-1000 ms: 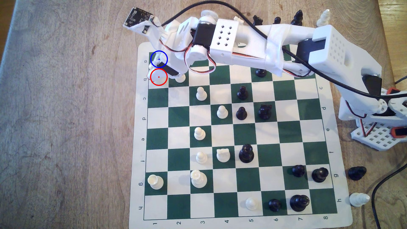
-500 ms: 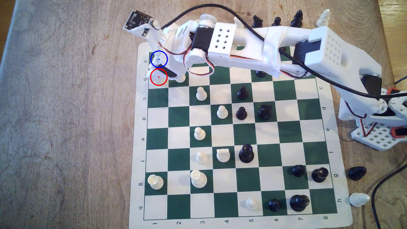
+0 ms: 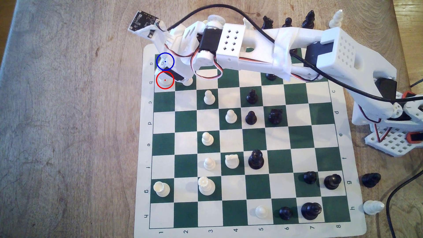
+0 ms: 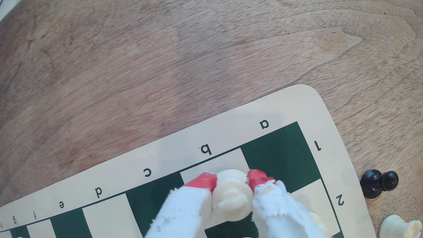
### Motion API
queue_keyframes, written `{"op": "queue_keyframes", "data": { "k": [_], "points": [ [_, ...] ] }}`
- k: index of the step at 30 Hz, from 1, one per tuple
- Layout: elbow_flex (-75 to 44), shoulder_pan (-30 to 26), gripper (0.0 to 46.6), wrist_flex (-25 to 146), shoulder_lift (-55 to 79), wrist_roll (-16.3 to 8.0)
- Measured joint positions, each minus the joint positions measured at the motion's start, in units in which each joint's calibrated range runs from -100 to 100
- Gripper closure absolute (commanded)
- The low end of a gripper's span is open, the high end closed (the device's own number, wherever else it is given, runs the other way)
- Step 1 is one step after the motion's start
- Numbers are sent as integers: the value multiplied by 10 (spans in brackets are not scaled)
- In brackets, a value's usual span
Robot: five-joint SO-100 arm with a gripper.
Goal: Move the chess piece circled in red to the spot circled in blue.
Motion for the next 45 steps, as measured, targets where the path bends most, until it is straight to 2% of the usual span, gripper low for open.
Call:
{"op": "queue_keyframes", "data": {
  "k": [3,18,27,45],
  "points": [
    [0,0,464,0,0,0],
    [0,0,464,0,0,-8],
    [-32,28,464,0,0,-9],
    [-108,41,464,0,25,-1]
  ]
}}
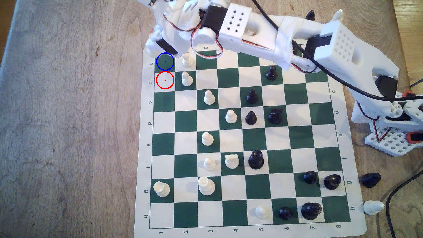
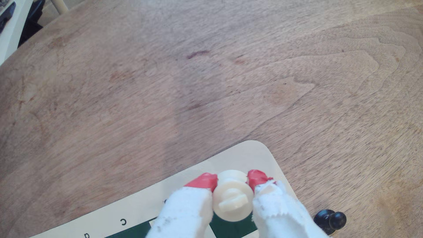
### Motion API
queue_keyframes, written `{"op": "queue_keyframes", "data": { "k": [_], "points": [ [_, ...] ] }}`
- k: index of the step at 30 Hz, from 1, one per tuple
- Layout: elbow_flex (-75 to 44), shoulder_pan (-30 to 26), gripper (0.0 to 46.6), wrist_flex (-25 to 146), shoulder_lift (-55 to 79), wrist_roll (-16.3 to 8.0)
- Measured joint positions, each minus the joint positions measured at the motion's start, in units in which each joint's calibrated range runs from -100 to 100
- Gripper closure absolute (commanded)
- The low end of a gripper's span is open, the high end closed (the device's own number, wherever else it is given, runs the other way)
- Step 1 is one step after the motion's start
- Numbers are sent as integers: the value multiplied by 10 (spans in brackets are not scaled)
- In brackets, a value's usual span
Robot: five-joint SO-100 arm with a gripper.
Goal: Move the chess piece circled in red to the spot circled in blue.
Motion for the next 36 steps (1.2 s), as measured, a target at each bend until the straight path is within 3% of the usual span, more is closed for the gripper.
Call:
{"op": "queue_keyframes", "data": {
  "k": [36],
  "points": [
    [-1,0,455,1,49,6]
  ]
}}
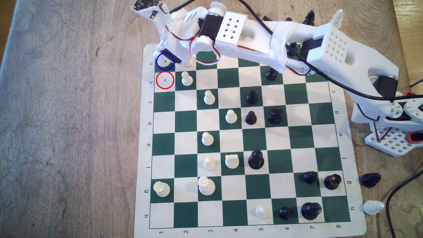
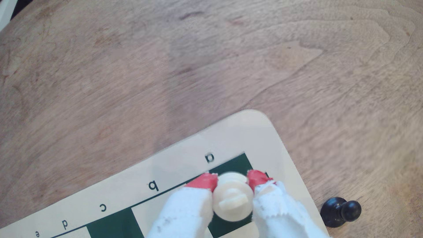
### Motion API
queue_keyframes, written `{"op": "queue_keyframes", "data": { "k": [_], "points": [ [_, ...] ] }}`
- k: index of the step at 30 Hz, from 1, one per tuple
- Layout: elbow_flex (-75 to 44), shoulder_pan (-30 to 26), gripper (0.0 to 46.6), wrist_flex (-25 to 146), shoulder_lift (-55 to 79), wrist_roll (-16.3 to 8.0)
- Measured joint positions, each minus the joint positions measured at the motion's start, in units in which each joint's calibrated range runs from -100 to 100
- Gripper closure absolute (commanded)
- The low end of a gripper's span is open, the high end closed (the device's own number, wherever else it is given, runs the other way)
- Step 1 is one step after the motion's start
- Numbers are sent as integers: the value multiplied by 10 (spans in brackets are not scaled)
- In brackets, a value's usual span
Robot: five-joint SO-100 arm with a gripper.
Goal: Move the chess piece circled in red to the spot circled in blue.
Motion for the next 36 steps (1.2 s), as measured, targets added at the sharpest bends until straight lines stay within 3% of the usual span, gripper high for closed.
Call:
{"op": "queue_keyframes", "data": {
  "k": [3,6,7,12,25,30,36],
  "points": [
    [0,0,451,2,3,1],
    [0,0,387,6,3,1],
    [0,0,333,6,3,1],
    [0,1,276,6,3,0],
    [13,1,260,30,-3,2],
    [124,1,260,25,-71,2],
    [347,1,259,-28,-236,4]
  ]
}}
